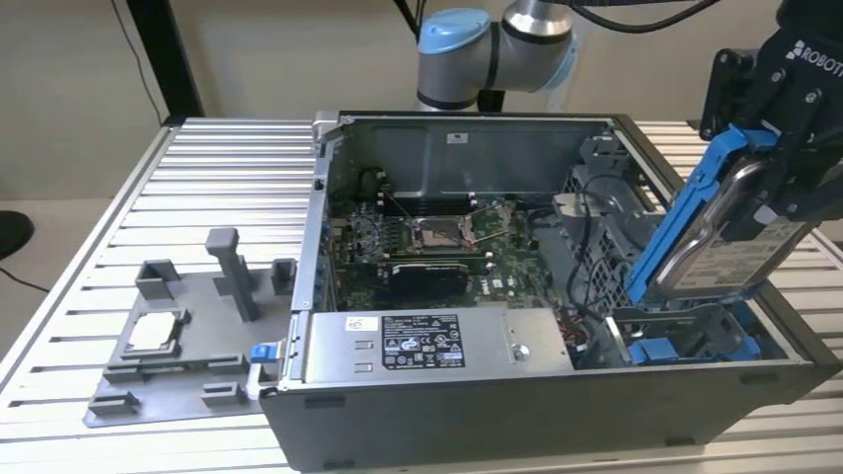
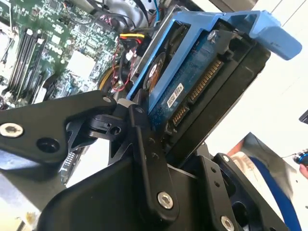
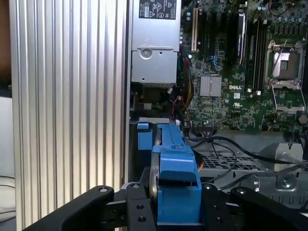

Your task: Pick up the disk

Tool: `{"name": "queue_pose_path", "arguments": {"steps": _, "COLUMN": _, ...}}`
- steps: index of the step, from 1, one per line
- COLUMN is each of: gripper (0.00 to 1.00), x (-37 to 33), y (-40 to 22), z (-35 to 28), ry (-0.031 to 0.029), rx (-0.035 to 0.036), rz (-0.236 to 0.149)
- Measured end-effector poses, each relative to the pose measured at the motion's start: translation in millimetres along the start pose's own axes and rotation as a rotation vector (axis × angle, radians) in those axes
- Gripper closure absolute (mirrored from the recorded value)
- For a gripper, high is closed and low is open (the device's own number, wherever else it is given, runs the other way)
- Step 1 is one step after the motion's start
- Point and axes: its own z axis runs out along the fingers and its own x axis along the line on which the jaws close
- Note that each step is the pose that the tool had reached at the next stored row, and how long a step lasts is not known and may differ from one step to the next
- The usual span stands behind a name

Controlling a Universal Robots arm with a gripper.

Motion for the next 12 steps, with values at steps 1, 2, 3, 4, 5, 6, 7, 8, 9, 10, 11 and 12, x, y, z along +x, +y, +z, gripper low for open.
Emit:
{"name": "queue_pose_path", "arguments": {"steps": 1, "gripper": 1.0, "x": -0.1, "y": 0.0, "z": 1.3, "ry": -0.0001, "rx": 0.0001, "rz": 0.0}}
{"name": "queue_pose_path", "arguments": {"steps": 2, "gripper": 1.0, "x": -0.5, "y": -0.1, "z": 2.8, "ry": -0.0004, "rx": 0.0002, "rz": 0.0}}
{"name": "queue_pose_path", "arguments": {"steps": 3, "gripper": 1.0, "x": -0.8, "y": -0.6, "z": 4.2, "ry": -0.0003, "rx": 0.0002, "rz": 0.0}}
{"name": "queue_pose_path", "arguments": {"steps": 4, "gripper": 1.0, "x": -1.0, "y": -1.3, "z": 5.4, "ry": -0.0005, "rx": 0.0002, "rz": 0.0}}
{"name": "queue_pose_path", "arguments": {"steps": 5, "gripper": 1.0, "x": -1.0, "y": -2.9, "z": 6.3, "ry": -0.0004, "rx": 0.0003, "rz": 0.0}}
{"name": "queue_pose_path", "arguments": {"steps": 6, "gripper": 1.0, "x": -1.0, "y": -5.6, "z": 7.1, "ry": -0.0002, "rx": 0.0002, "rz": 0.0}}
{"name": "queue_pose_path", "arguments": {"steps": 7, "gripper": 1.0, "x": -0.9, "y": -8.2, "z": 8.1, "ry": -0.0004, "rx": 0.0002, "rz": 0.0}}
{"name": "queue_pose_path", "arguments": {"steps": 8, "gripper": 1.0, "x": -0.9, "y": -10.3, "z": 9.5, "ry": -0.0005, "rx": 0.0002, "rz": 0.0}}
{"name": "queue_pose_path", "arguments": {"steps": 9, "gripper": 1.0, "x": -0.9, "y": -11.6, "z": 11.1, "ry": -0.0003, "rx": 0.0002, "rz": 0.0}}
{"name": "queue_pose_path", "arguments": {"steps": 10, "gripper": 1.0, "x": -0.8, "y": -12.3, "z": 12.7, "ry": -0.0002, "rx": 0.0002, "rz": 0.0}}
{"name": "queue_pose_path", "arguments": {"steps": 11, "gripper": 1.0, "x": -0.5, "y": -12.6, "z": 14.1, "ry": -0.0003, "rx": 0.0002, "rz": 0.0}}
{"name": "queue_pose_path", "arguments": {"steps": 12, "gripper": 1.0, "x": 0.1, "y": -12.6, "z": 15.5, "ry": -0.0006, "rx": 0.0002, "rz": 0.0}}
